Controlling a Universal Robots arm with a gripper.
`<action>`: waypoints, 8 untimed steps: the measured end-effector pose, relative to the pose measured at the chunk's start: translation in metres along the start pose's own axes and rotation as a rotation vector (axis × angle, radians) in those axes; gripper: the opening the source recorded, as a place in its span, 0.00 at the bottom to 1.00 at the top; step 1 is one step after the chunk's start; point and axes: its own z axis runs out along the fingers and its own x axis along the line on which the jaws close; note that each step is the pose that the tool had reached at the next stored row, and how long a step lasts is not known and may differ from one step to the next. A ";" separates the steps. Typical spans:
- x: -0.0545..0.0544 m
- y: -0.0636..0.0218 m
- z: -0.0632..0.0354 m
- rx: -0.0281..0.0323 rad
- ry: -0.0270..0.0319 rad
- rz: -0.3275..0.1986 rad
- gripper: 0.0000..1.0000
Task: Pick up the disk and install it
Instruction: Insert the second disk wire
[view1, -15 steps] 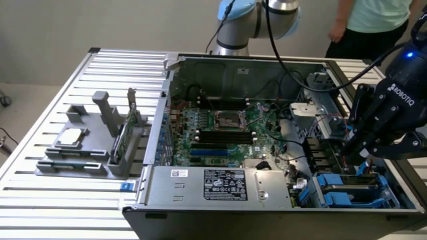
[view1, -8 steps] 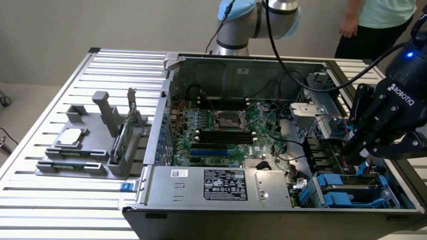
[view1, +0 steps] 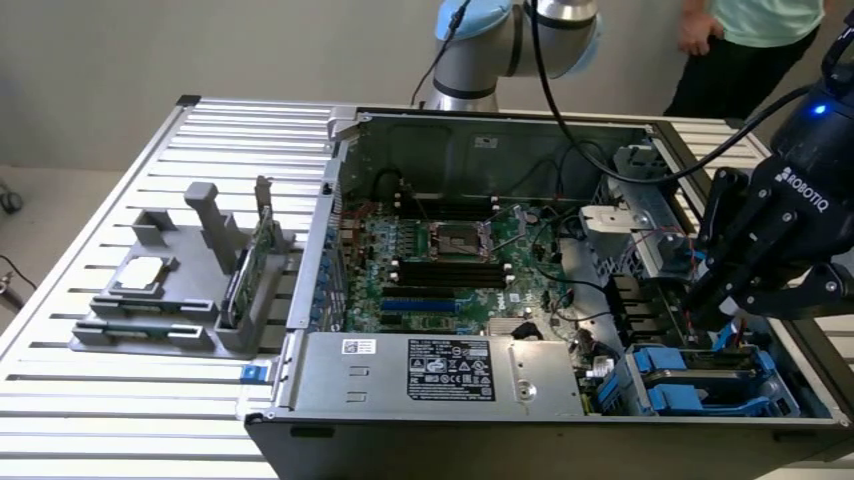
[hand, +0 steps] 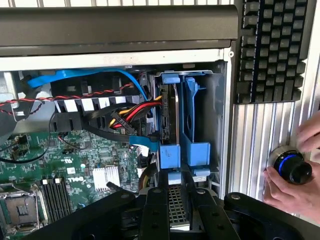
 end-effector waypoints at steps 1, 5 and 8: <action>0.000 0.0000 0.0000 0.0000 0.0000 0.000 0.25; 0.002 -0.0003 -0.0001 0.0000 0.0003 0.001 0.25; 0.010 -0.0006 -0.0008 0.0001 0.0004 0.001 0.25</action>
